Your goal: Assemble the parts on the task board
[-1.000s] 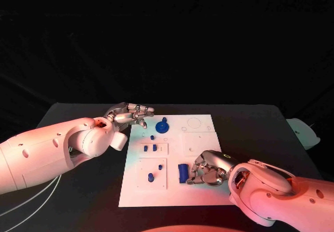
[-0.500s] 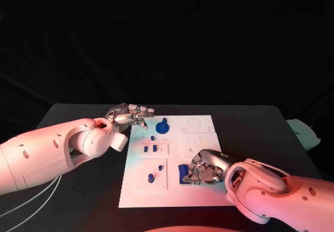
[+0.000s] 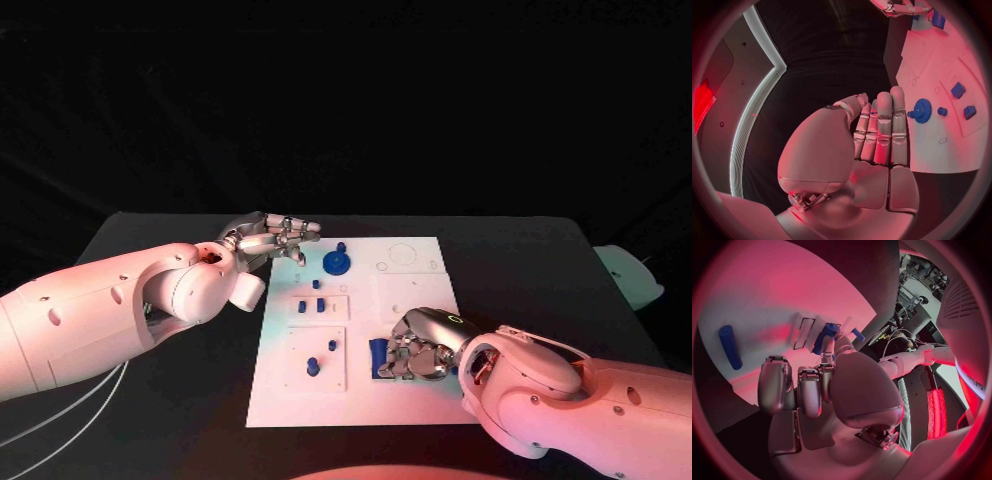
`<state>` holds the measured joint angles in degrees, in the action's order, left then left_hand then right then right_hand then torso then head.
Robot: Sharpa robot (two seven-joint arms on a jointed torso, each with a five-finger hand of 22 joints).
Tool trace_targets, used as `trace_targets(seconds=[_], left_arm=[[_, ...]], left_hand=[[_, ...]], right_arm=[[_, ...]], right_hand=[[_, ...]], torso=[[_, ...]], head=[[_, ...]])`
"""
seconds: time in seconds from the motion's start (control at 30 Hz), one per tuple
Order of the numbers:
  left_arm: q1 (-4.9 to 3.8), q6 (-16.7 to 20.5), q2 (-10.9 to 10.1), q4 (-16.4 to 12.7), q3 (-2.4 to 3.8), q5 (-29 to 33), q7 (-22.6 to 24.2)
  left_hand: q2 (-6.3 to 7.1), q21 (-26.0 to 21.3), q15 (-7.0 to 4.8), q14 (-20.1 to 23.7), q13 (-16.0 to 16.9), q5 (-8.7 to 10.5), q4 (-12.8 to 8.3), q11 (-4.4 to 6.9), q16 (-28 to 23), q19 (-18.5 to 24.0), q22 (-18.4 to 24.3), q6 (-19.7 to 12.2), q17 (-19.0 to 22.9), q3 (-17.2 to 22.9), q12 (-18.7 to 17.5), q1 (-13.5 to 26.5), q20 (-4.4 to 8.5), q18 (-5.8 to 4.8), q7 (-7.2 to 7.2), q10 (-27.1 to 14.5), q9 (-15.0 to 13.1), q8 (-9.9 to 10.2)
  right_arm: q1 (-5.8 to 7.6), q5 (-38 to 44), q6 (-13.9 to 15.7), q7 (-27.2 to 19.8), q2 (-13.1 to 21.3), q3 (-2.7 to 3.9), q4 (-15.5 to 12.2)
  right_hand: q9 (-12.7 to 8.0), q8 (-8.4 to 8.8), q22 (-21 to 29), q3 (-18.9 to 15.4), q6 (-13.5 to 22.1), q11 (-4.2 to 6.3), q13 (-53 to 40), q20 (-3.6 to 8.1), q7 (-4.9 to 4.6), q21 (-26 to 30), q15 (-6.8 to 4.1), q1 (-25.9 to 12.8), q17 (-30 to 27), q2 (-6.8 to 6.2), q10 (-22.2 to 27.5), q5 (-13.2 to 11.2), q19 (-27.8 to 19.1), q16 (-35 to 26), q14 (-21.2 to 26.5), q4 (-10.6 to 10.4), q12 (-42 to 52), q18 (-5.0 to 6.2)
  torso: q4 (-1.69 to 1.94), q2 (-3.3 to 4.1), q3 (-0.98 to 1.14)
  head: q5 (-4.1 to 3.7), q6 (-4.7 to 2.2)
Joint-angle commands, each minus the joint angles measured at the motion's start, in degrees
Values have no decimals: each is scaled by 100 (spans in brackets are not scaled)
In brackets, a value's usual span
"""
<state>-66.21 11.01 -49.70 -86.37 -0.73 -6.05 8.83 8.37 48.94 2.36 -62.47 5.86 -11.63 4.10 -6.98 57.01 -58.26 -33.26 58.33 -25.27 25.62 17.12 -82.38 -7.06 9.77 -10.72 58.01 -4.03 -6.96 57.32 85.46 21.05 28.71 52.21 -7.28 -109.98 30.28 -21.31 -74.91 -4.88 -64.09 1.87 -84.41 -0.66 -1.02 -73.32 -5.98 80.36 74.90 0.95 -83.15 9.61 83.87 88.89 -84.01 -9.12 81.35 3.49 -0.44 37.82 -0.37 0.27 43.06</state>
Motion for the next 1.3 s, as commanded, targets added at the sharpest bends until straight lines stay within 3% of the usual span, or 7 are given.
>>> trace_targets(seconds=[0.03, 0.33, 0.73, 0.97, 1.13, 1.3], left_arm=[[-5, -97, 13, -12, 4, -14, 14], [-5, -90, 6, -6, 4, -14, 12], [-5, -83, 0, -4, 4, -22, 10], [-4, -88, 9, 7, 4, -23, 10], [-3, -87, 11, 12, 4, -23, 12], [-3, -77, 1, 7, 3, -23, 22]], left_hand=[[14, -36, 0, 47, -9, 25, -44, -8, 35, 44, 6, -37, 6, 1, 30, -16, -15, 82, -10, -50, 3, -34], [14, -36, 0, 47, -9, 25, -44, -8, 35, 44, 6, -37, 6, 1, 31, -16, -15, 82, -10, -50, 3, -34], [9, -37, 3, 54, -9, 26, -42, -11, 39, 46, 6, -38, 8, -1, 37, -12, -17, 81, -12, -56, 3, -37], [9, -37, 3, 54, -9, 26, -42, -11, 39, 46, 6, -38, 8, -1, 37, -12, -17, 81, -12, -56, 3, -37], [9, -37, 3, 54, -9, 26, -42, -11, 39, 46, 6, -38, 8, -1, 37, -12, -17, 81, -12, -56, 3, -37], [9, -37, 3, 54, -9, 26, -42, -11, 39, 46, 6, -38, 8, -1, 37, -12, -17, 81, -12, -56, 3, -37]], right_arm=[[-25, 402, -183, 310, 3, -17, 60], [-30, 450, -88, 350, 68, -18, 10], [-31, 316, 5, 197, 249, -17, -170], [-31, 276, 231, 123, 389, -16, -296], [-18, 293, 317, 152, 649, -14, -380], [6, 222, 371, 131, 1018, -14, -355]], right_hand=[[-10, -1, -1117, 24, 4, 141, 49, 45, 47, 16, -36, 117, 1306, 66, -350, 7, 217, 22, -555, 22, 19, -57], [-11, -1, -1122, 71, -16, 141, 22, 49, 44, -1, -39, 91, 1315, 108, -367, 18, 223, 26, -558, 4, 55, -60], [-8, 1, -1116, 50, -26, 133, 46, 48, 35, 34, -34, -56, 1295, 21, -354, -1, 217, 17, -553, -63, 15, -56], [0, 0, -1108, 16, -34, 113, 67, 35, 12, 76, -16, -349, 1279, -28, -343, 5, 209, 9, -550, -267, -22, -50], [0, 10, -1097, 26, -12, 108, 98, 32, 7, 125, -14, -393, 1256, -56, -324, 44, 199, -2, -545, -311, -69, -42], [-101, 254, -1038, 114, 299, -6, 220, -18, -140, 385, 65, -387, 1117, -160, -225, 99, 133, -67, -513, -369, -264, -6]], torso=[[-1, 1, 2], [-4, 2, 8], [-7, 2, 7], [-7, -3, 13], [-5, -4, 3], [-4, -6, -4]], head=[[-1, -5], [7, -16], [-2, -20], [-7, -27], [-51, -23], [-161, 8]])
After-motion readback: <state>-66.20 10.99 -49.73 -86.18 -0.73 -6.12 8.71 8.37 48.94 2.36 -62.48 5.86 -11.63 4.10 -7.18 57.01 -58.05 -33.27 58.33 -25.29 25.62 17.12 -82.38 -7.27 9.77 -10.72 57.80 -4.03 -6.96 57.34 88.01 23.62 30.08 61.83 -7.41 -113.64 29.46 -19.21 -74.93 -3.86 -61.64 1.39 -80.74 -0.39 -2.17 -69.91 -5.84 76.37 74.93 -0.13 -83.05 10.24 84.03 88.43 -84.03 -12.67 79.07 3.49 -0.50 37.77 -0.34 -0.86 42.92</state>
